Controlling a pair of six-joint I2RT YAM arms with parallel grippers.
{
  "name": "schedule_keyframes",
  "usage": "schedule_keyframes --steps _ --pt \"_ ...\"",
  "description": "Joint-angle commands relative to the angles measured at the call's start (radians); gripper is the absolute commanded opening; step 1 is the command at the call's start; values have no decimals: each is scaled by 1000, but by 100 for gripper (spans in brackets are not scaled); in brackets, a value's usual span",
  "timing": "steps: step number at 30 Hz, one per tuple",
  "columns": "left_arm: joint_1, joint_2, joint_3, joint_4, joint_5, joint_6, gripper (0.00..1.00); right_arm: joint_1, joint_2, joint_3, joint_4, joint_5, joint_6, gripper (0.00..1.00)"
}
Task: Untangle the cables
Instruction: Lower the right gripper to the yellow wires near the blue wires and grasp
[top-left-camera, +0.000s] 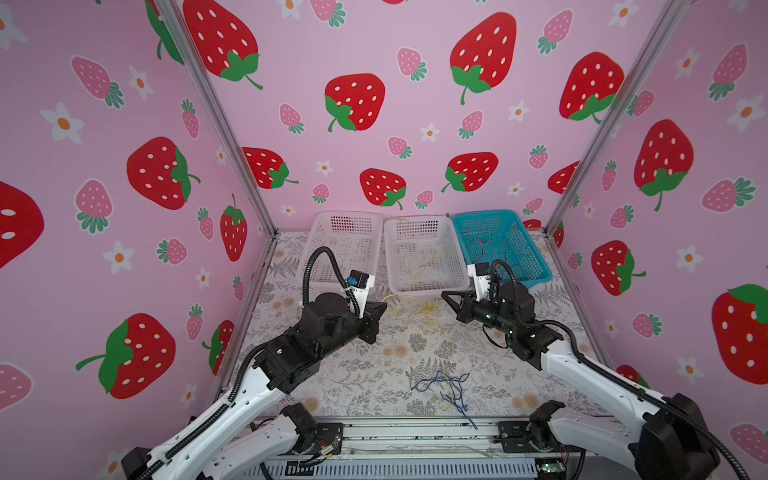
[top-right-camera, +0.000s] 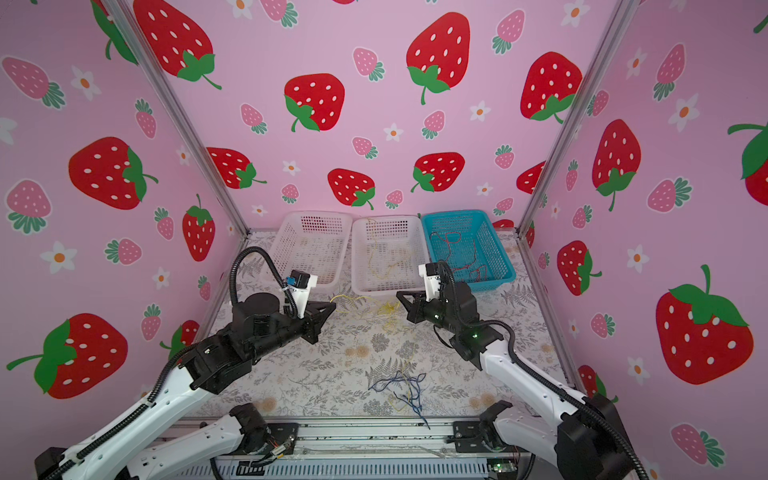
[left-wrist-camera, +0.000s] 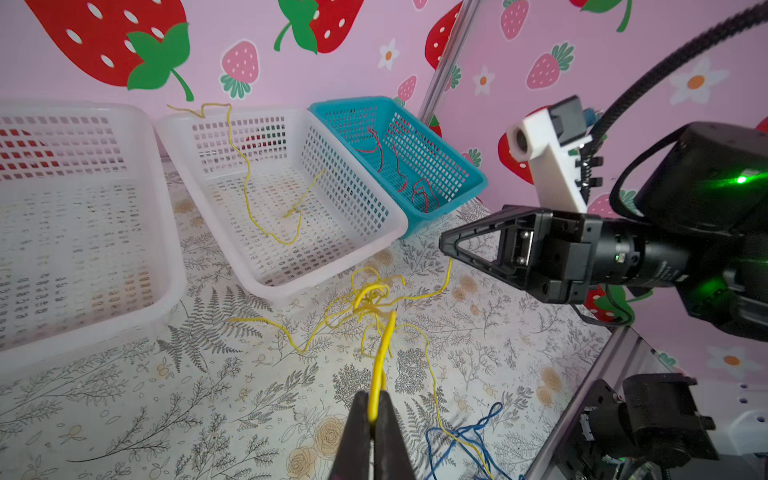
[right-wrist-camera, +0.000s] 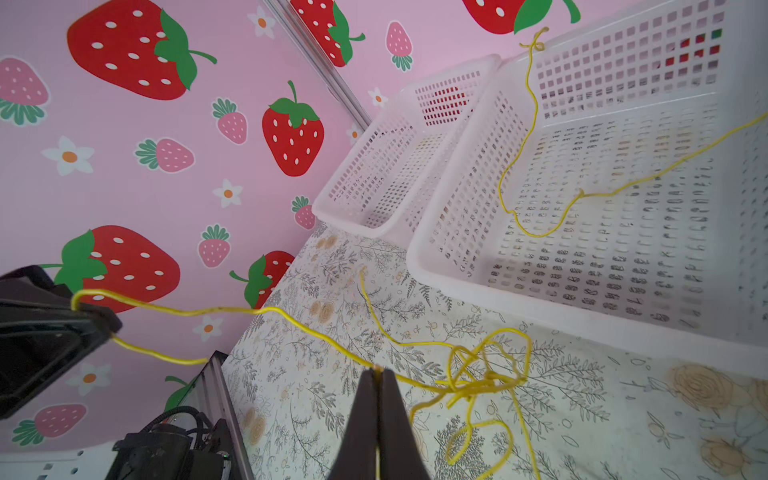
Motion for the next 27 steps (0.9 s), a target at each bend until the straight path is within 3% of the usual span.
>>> schedule_keyframes --steps 1,5,8,16,20,22,27 --pt "4 -2 -18 63 51 -34 0 22 14 64 26 -18 21 0" --pt "4 11 -34 53 36 -50 0 81 36 118 41 -64 -27 0" --pt "4 2 -35 27 -53 -81 0 165 46 144 -37 -18 -124 0" --pt "19 30 -14 24 -88 -188 0 310 0 -97 123 -16 -164 0" --pt "37 44 -4 28 -84 -225 0 360 1 -131 41 13 -248 0" --pt "49 35 -14 39 -83 -243 0 389 -4 -127 -22 63 -291 7" --pt "93 8 -24 61 -58 -294 0 405 -24 -116 -115 123 -359 39"
